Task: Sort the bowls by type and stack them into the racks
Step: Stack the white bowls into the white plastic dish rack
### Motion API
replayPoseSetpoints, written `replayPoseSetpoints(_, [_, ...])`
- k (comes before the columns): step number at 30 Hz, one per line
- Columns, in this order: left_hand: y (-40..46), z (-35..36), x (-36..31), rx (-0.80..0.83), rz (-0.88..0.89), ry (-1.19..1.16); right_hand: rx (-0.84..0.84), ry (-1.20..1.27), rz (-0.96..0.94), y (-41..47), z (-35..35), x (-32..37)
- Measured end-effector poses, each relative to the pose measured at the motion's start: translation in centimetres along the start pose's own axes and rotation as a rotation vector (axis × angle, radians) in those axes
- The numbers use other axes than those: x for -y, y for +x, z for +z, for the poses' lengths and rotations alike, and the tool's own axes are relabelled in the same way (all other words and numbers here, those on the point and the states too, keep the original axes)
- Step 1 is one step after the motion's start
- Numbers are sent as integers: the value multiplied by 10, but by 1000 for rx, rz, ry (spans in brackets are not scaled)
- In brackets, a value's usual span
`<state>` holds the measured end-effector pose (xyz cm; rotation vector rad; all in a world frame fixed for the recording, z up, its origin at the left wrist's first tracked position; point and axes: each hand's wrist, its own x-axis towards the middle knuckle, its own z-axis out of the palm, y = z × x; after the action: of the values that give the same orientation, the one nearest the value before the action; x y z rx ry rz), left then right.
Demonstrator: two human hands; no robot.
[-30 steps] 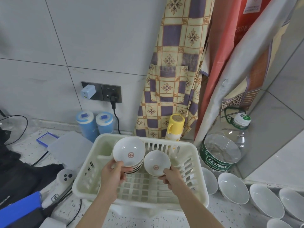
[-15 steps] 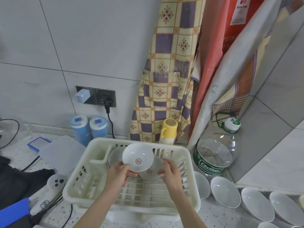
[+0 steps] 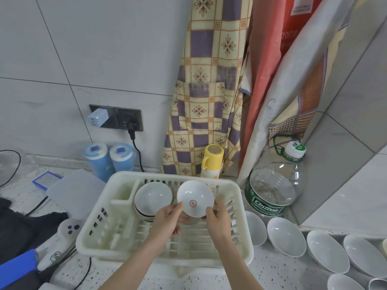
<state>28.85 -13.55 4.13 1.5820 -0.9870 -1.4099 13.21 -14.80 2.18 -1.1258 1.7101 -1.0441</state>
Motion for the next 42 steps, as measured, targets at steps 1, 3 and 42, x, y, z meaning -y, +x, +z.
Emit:
replayPoseSetpoints(1, [-1, 0, 3, -8, -36, -1, 4, -7, 10, 0, 1, 0])
replayPoseSetpoints(3, [0, 0, 10, -44, -109, -1, 12, -28, 32, 2, 2, 0])
replayPoseSetpoints(42, [17, 14, 32, -155, -121, -32, 185, -147, 212, 4, 9, -4])
